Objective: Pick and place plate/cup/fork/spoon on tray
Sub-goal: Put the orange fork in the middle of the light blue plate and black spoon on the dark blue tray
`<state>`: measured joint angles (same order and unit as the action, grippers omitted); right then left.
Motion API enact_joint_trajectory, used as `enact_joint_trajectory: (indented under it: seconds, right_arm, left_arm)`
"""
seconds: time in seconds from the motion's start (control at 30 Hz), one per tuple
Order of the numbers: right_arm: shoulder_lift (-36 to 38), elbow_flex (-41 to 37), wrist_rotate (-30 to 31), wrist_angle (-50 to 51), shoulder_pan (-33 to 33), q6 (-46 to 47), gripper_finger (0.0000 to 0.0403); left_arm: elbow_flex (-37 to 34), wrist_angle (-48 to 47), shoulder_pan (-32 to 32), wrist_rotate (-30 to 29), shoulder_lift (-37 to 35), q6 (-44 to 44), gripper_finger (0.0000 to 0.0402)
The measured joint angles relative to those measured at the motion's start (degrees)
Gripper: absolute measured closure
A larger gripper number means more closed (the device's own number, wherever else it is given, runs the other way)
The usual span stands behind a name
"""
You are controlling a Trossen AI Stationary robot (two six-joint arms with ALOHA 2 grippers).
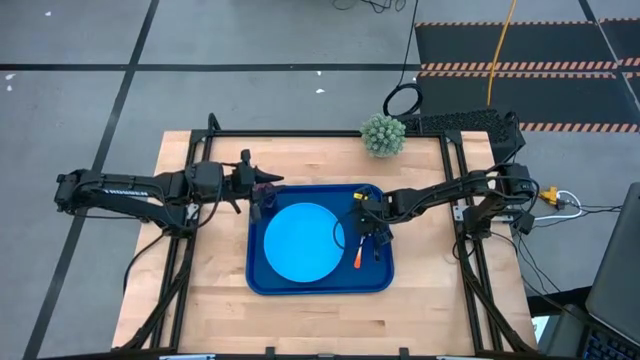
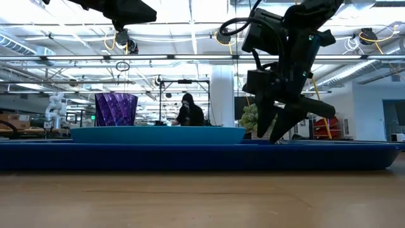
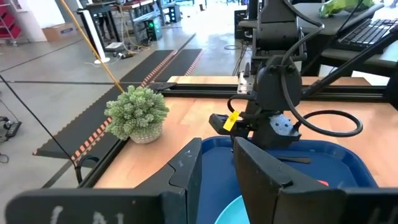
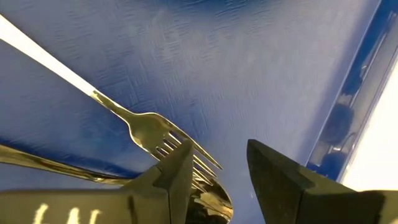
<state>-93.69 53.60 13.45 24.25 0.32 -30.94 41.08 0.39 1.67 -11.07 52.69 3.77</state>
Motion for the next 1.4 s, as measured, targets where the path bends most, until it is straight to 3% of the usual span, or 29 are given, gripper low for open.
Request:
enact_joint_trajectory:
  seconds: [0.63,0.93,1.4]
  right_arm:
    - [0.0,-0.1,0.0,0.4,-2.6,-1.5,0.0257]
    - [0.0,-3.4,0.0,-7.3,-2.9,-3.4,0.0257]
    - [0.0,-3.4,0.0,-9.8,-2.9,-2.5,0.0258]
  left_arm:
    - [0.0,-0.9,0.0,0.0,0.0,0.0,0.0305]
    - [0.0,-1.8,0.0,0.0,0.0,0.0,0.0305]
    - [0.0,-1.9,0.0,0.0,0.0,0.1,0.0305]
